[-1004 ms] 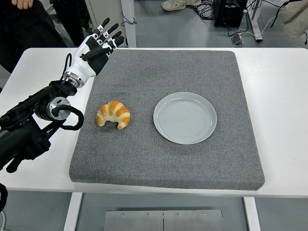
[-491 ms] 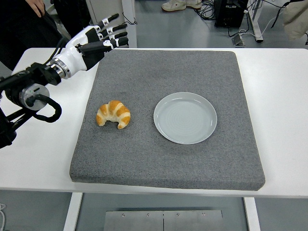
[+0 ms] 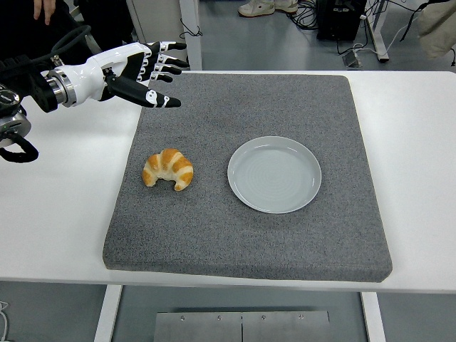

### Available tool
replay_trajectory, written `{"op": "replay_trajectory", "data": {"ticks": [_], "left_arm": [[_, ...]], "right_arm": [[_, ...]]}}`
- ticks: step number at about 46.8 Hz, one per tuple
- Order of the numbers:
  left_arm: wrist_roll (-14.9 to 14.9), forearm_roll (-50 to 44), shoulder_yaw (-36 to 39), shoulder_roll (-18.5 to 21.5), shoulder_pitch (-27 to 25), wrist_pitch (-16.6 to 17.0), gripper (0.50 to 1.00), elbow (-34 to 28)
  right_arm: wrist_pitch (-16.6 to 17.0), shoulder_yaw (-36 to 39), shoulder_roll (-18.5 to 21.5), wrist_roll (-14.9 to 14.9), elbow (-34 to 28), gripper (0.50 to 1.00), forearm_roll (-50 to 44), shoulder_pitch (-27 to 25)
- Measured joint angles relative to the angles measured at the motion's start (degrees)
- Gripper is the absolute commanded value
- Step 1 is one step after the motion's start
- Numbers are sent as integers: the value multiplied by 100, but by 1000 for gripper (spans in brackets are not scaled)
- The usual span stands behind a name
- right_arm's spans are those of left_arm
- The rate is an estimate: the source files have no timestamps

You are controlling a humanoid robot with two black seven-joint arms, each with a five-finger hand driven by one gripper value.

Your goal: Place the bread on the plate

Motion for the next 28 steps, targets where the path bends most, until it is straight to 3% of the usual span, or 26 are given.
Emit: {"op": "replay_trajectory", "data": {"ticks": [7, 18, 28], "left_arm": [[-14, 595, -12, 416, -7, -568, 951, -197], [-46, 745, -92, 977, -42, -1426, 961, -206], [-101, 1223, -18, 1111, 62, -1576, 961, -151]], "right_arm": [[-8, 0, 0, 0, 0, 1000, 0, 0], [-9, 0, 0, 0, 0, 1000, 0, 1], [-15, 0, 0, 0, -1, 1000, 0, 13]]}}
